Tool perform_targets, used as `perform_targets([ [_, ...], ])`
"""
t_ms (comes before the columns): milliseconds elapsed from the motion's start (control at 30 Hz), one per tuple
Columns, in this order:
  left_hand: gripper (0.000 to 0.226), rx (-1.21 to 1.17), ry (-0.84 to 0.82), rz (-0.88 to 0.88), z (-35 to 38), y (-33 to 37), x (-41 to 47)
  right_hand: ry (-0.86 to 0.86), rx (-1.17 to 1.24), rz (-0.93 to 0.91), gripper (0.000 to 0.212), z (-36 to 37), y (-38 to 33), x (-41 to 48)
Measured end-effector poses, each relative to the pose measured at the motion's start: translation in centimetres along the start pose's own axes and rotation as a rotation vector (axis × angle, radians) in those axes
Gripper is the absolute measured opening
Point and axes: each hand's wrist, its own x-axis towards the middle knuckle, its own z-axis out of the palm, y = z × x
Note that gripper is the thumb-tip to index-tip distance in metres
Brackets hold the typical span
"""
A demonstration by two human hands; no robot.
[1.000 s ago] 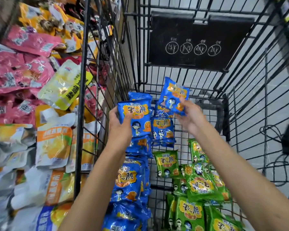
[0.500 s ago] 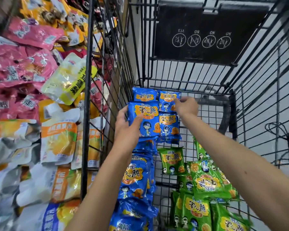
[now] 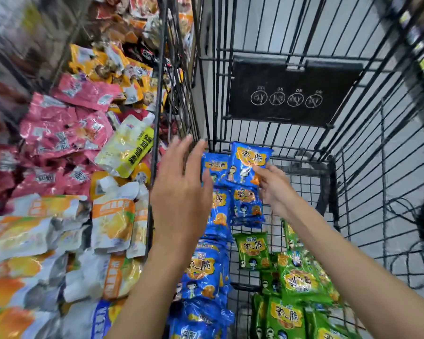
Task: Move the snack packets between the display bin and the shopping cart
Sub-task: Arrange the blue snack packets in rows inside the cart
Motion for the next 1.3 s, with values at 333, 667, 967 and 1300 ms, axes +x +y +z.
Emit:
perform_targets([
  [333,0.069,0.143,-0.063,-0.323,-1.1,-0.4,0.5,0.116,-0.374,0.034,0.031,5.4,1.9,6.9],
  [667,0.081,0.236,-0.141,-0.260,-0.8,-0.5,0.2,0.324,-0.895,-0.166,0.024,5.9,4.1,6.8],
  [967,0.077,0.183,-0.214,-0.237,-2.5,0.2,-0.8,0.290,-0.584,-0.238,0.008,-2.7,4.6,-7.9],
  [1300,0.039,-0.328,-0.725,-0.279,-3.6,4.8,-16.0,0.257,-1.228,0.222,0.035,-10.7,15.1,-18.0],
])
